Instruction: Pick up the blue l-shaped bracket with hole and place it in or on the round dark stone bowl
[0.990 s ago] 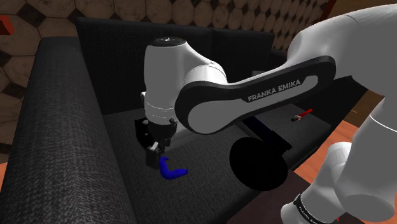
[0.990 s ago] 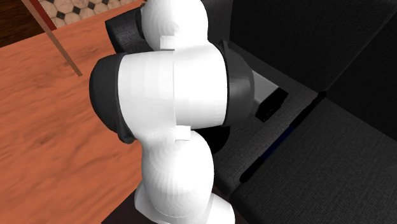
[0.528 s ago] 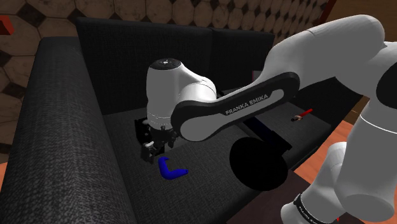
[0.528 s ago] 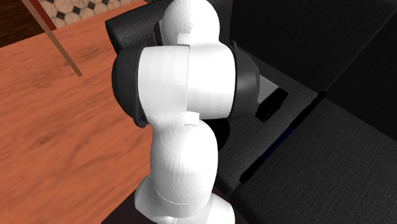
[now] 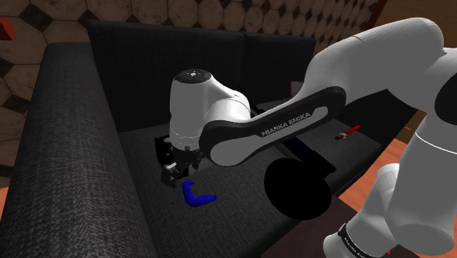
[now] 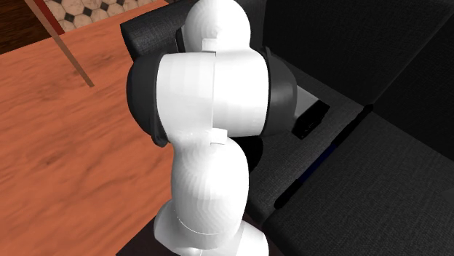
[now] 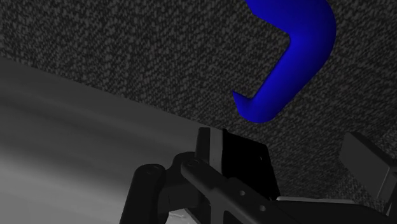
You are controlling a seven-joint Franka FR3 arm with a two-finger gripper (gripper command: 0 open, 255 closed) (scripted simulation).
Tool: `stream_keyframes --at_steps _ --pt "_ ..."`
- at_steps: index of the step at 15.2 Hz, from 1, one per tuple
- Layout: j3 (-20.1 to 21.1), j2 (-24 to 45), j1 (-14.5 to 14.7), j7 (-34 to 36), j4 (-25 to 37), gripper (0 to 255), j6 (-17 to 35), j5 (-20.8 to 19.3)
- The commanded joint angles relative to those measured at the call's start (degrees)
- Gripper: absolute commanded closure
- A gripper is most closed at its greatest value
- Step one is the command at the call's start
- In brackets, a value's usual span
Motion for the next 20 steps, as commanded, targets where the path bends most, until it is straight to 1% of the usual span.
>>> stream_keyframes --at_steps 1,5,6,7,9,10,11,12,13,14,15,20 --pt "-0.3 3.1 -0.2 0.0 -0.8 0 1.6 0.0" --pt "-0.3 3.1 -0.2 0.0 -0.8 0 1.6 0.0" --pt "-0.2 2.3 -0.3 -0.2 -1.2 255 1.3 0.3" --pt "0.0 1.7 -0.1 0.2 -2.0 255 1.6 0.5" --pt "-0.4 1.5 -0.8 -0.9 -2.7 255 2.1 0.7" --pt "-0.6 2.8 -0.8 -0.7 -2.0 255 2.7 0.1" --pt "-0.6 1.3 -1.1 -1.1 -4.8 255 4.1 0.6" --pt "-0.6 2.3 -0.8 -0.5 -3.8 255 4.0 0.1" --pt "-0.8 3.4 -0.9 -0.9 -2.1 255 3.4 -0.2" --pt "-0.8 3.0 -1.0 -1.1 -2.0 255 2.8 0.1" --pt "-0.3 3.1 -0.2 0.0 -0.8 255 1.6 0.0" --pt "0.0 1.2 -0.5 -0.9 0.8 255 -1.7 1.2"
